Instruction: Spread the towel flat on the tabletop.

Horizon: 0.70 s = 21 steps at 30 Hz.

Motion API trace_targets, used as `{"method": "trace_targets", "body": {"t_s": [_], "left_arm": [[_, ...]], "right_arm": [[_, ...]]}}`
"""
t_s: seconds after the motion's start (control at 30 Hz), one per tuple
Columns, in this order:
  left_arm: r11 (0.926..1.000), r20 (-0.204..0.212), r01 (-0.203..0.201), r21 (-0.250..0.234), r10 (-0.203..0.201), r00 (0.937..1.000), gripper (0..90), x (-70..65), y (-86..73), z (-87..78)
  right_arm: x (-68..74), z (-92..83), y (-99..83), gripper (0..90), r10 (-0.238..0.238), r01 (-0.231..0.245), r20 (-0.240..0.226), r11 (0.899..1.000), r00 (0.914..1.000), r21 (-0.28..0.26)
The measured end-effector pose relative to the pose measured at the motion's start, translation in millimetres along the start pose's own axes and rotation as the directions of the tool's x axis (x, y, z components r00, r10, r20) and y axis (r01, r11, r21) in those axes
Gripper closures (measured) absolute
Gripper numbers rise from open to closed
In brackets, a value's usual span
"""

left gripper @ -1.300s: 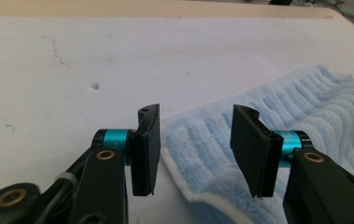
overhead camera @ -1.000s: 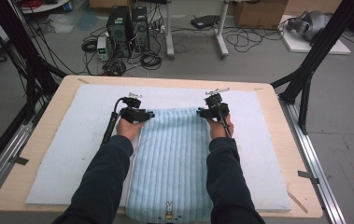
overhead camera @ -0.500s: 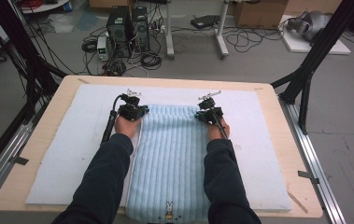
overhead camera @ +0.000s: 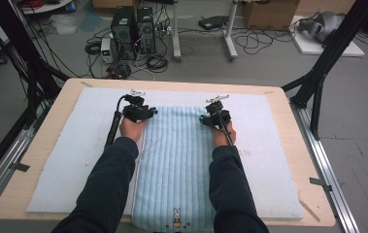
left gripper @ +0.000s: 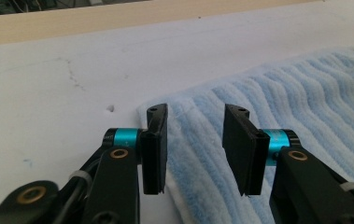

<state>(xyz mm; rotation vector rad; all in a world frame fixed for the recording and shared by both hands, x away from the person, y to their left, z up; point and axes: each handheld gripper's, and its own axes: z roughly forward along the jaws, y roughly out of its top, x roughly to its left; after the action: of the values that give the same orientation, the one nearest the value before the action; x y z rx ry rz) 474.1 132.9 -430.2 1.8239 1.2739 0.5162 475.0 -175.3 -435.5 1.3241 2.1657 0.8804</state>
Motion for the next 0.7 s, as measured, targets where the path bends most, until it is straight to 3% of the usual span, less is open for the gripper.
{"method": "trace_targets", "body": {"t_s": [0.3,0.5,0.7], "left_arm": [[0.9993,0.039,0.034,0.014,-0.034,0.9986,57.7,7.4,-20.1,-29.3],[0.9985,0.077,0.032,0.044,-0.035,0.9964,59.8,3.3,-42.1,-43.0],[0.997,0.125,0.036,0.068,-0.044,0.9912,64.1,-6.3,-59.3,-48.6]], "right_arm": [[-17.7,-43.0,-8.7,60.2,0.026,-0.027,-0.02,0.997,0.9995,-0.066],[-15.8,-57.5,-30.4,64.5,0.033,-0.036,-0.066,0.998,0.9973,-0.043],[-6.8,-57.8,-49.4,64.3,0.019,-0.02,-0.102,1.0,0.9946,-0.005]]}}
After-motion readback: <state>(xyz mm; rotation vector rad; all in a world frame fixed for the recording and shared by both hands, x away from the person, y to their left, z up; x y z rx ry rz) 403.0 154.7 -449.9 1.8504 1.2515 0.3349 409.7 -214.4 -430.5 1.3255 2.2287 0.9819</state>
